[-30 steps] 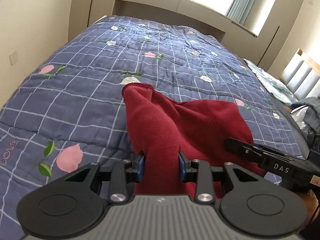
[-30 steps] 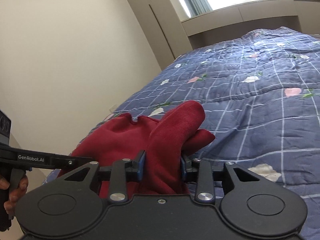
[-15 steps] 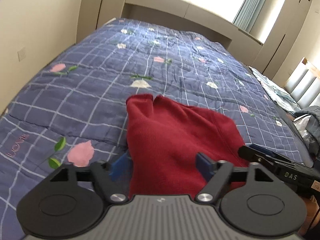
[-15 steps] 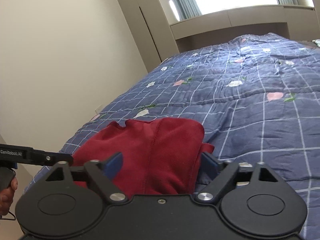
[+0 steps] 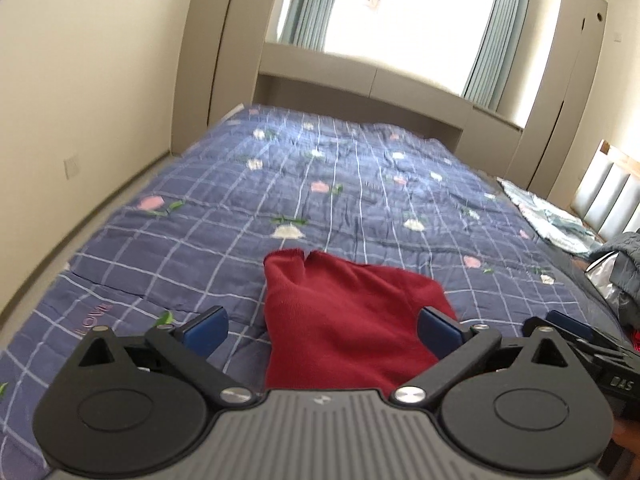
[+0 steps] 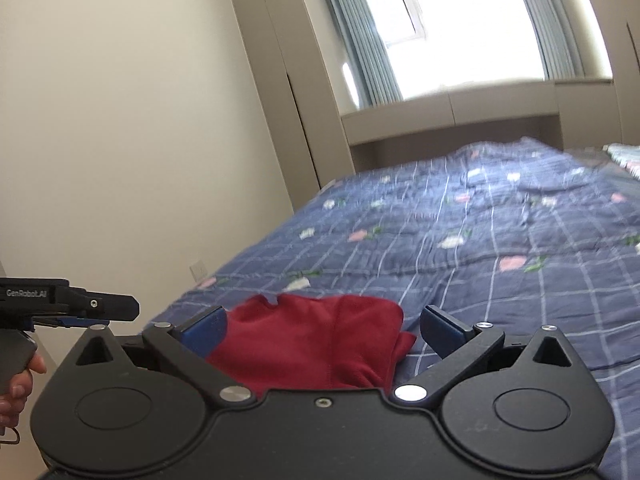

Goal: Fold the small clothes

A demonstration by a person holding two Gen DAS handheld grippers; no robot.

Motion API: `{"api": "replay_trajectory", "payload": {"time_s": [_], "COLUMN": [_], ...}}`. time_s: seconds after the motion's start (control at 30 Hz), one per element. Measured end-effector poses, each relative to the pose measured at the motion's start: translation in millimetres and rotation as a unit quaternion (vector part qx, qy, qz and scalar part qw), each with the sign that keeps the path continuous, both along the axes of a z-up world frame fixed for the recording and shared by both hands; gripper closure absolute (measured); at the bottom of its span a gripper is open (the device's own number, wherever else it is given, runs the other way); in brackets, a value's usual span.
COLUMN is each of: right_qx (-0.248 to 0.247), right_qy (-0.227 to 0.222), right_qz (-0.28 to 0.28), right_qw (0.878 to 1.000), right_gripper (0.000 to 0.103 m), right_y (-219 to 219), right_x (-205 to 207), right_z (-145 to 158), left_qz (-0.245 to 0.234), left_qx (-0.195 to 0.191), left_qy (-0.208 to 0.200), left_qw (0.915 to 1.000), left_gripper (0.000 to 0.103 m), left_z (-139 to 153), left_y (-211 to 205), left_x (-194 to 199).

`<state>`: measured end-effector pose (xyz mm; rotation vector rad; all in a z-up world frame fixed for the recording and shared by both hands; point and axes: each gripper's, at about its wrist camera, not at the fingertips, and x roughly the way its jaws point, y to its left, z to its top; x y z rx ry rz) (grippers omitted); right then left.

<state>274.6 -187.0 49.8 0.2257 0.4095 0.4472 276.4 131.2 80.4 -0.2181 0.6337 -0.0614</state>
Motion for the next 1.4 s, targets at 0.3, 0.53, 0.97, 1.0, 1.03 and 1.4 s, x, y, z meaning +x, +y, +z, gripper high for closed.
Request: {"api": "replay_trajectory", "payload": {"time_s": [0.3, 0.53, 0.97, 1.0, 1.03, 1.4], "right_qx": [-0.013, -0.022, -0.03, -0.032, -0.035, -0.052], "right_qy": [-0.047, -0.067, -0.1, -0.1, -0.1, -0.098], "right_qz": [-0.013, -0.014, -0.016, -0.015, -0.013, -0.022], "right_qw": [0.999, 0.997, 0.994, 0.994, 0.994, 0.994], "right_gripper": [0.001, 0.001, 0.0, 0.0, 0.0, 0.0], "right_y": [-14.4, -17.3, -15.0, -14.0, -12.5, -10.0], "right_x": [-85.9, -152.1, -239.9, -242.3, -244.6, -268.6], "right_z": [28.4, 29.8, 14.8, 13.9, 11.9, -10.7], "left_qz": [0.009, 0.017, 0.03, 0.035, 0.037, 0.062], "left_qx": [0.019, 0.027, 0.061, 0.066, 0.065, 0.023], "left_qy": [-0.041, -0.064, -0.105, -0.106, -0.106, -0.088], "left_qw": [0.999, 0.9974, 0.9922, 0.9916, 0.9915, 0.9939], "left_gripper": [0.0, 0.0, 0.0, 0.0, 0.0, 0.0], "left_z": [10.2, 3.8, -18.8, -21.0, -24.2, -44.7], "left_y": [-18.1, -28.4, -41.1, -42.1, -42.0, -34.2], "left_x": [-79.4, -137.6, -227.4, -231.5, -235.7, -260.4]}}
